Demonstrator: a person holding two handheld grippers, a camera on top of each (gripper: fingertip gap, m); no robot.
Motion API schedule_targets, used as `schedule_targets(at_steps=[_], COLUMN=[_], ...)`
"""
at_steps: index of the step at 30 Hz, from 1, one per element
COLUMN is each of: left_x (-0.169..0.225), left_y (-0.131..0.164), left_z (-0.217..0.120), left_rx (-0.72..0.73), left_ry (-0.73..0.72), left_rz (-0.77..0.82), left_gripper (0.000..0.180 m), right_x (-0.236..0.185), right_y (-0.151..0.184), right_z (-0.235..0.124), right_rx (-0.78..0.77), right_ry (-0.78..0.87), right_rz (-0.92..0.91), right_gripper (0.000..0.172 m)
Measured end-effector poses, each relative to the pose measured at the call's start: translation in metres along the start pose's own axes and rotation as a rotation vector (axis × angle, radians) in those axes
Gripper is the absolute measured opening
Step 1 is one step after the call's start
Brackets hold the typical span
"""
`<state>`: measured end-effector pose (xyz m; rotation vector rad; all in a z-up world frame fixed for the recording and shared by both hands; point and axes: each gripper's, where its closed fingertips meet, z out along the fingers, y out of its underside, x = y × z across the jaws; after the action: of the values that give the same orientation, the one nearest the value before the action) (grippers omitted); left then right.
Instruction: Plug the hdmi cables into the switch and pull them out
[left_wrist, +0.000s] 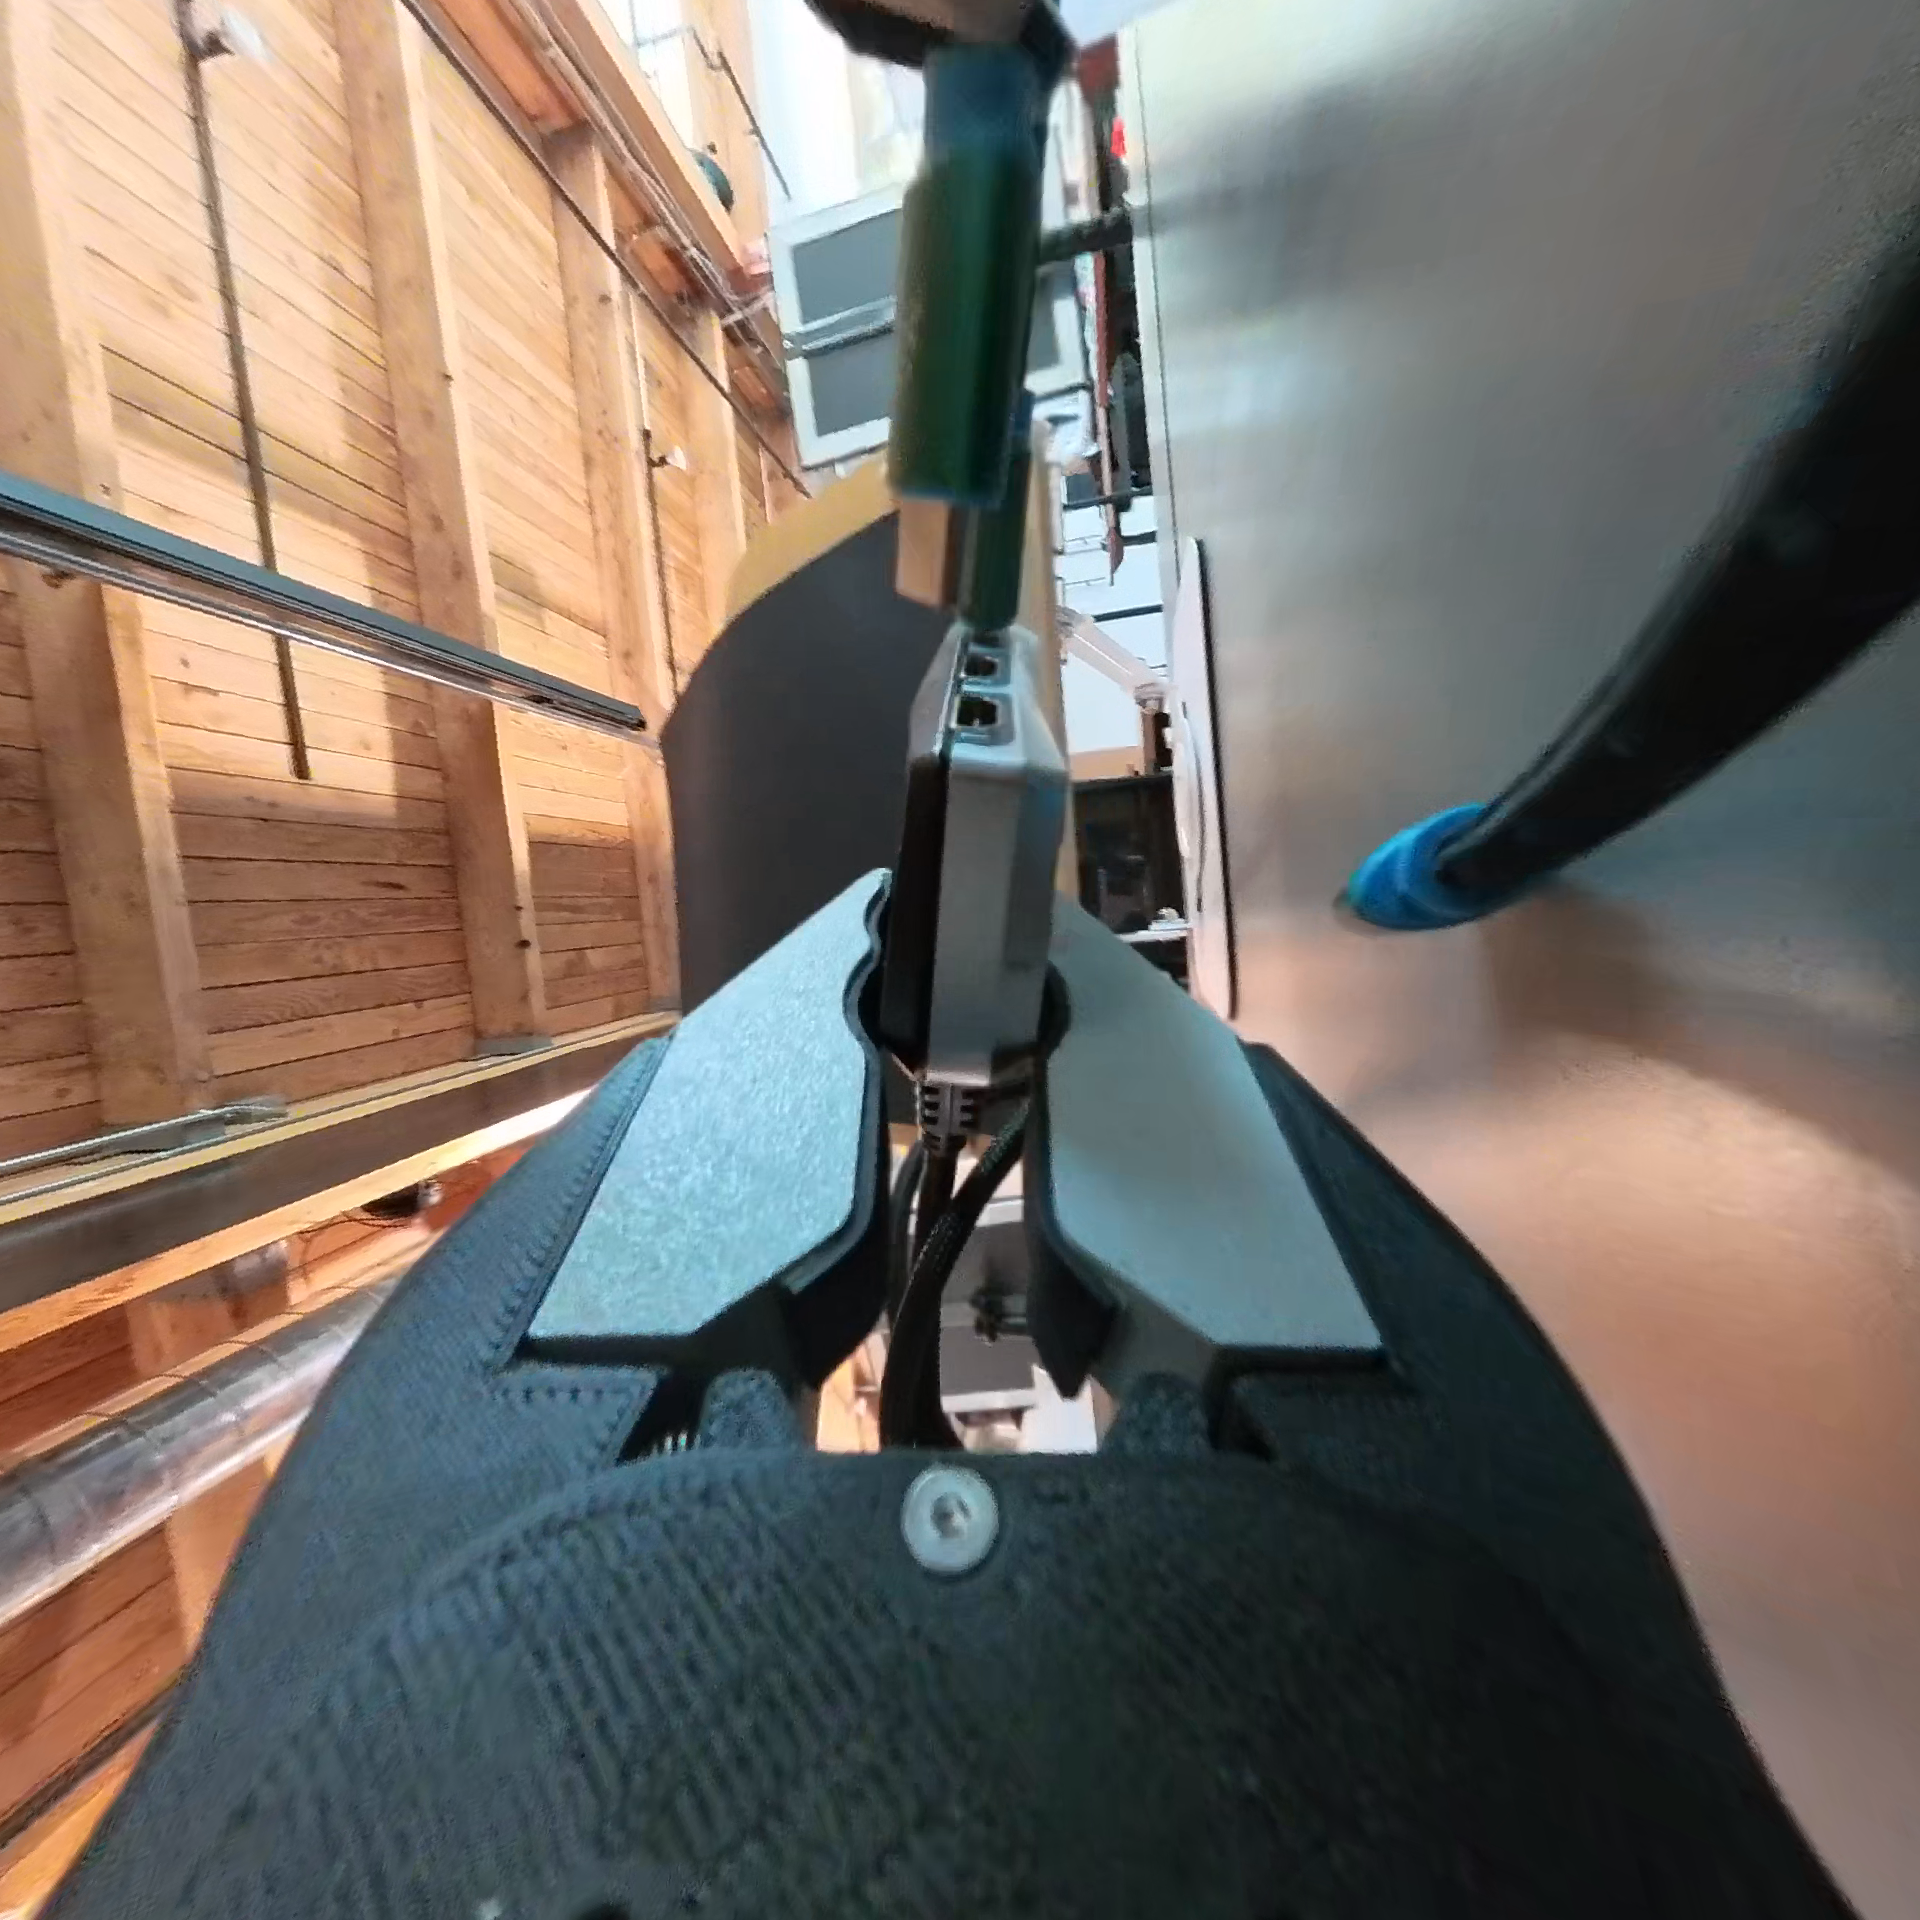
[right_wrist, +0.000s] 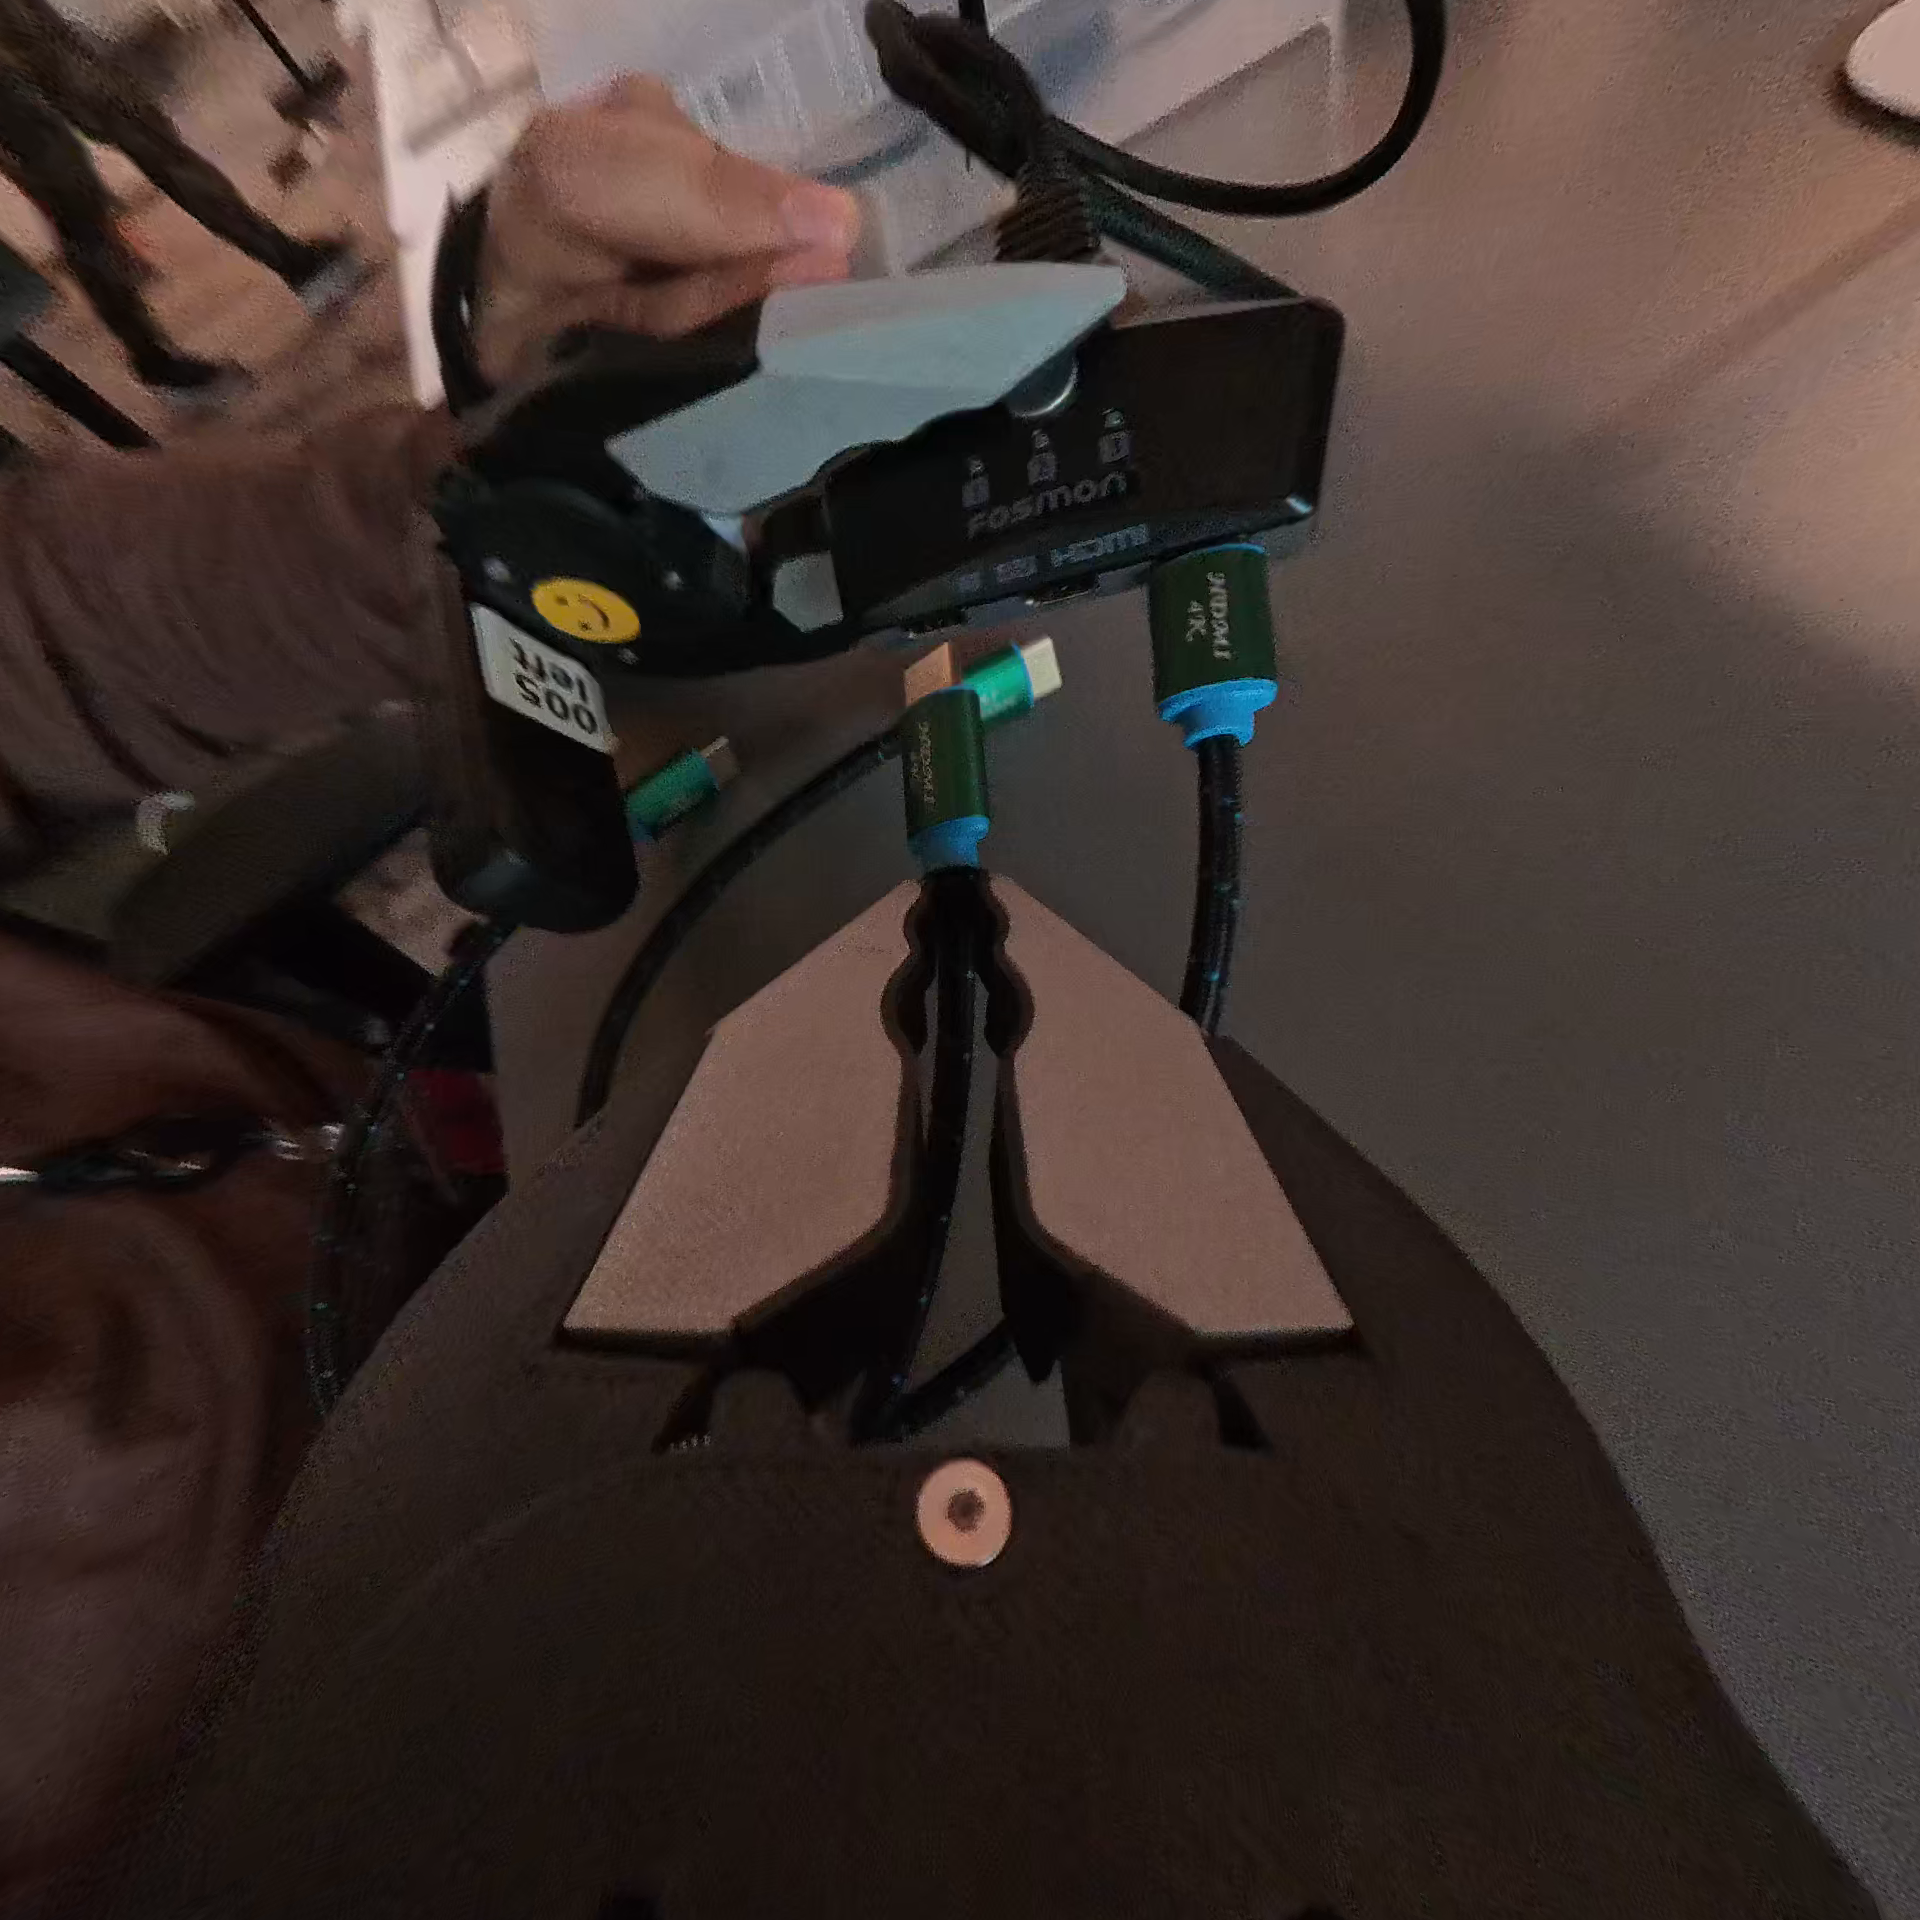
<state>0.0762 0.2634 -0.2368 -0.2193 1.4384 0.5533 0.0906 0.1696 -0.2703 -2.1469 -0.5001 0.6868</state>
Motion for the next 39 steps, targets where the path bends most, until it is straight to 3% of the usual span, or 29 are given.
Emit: schedule_targets(at_steps=[8,13,27,32,39], left_x=[-0.014,-0.014,-0.022,-0.021,0.000], left_y=[-0.007,-0.006,-0.008,-0.005,0.005], left_z=[-0.003,-0.003,-0.009,-0.010,-0.001], left_rx=[0.013,0.010,0.030,0.002,-0.035], left_ry=[-0.082,-0.083,-0.139,-0.135,-0.008], left_rz=[0.033,0.037,0.083,0.091,0.041], left_gripper=[0.021,0.021,0.022,0.021,0.020], right_x=[-0.016,-0.012,-0.024,-0.022,-0.006], right_y=[-0.007,0.000,0.001,-0.001,-0.005], right_z=[0.000,0.003,0.004,0.007,0.013], right_rx=[0.023,-0.003,0.013,0.015,0.021], right_ry=[-0.153,-0.150,-0.387,-0.305,-0.036], right_rz=[0.217,0.273,0.418,0.348,0.098], right_gripper=[0.003,0.003,0.003,0.002,0.004])
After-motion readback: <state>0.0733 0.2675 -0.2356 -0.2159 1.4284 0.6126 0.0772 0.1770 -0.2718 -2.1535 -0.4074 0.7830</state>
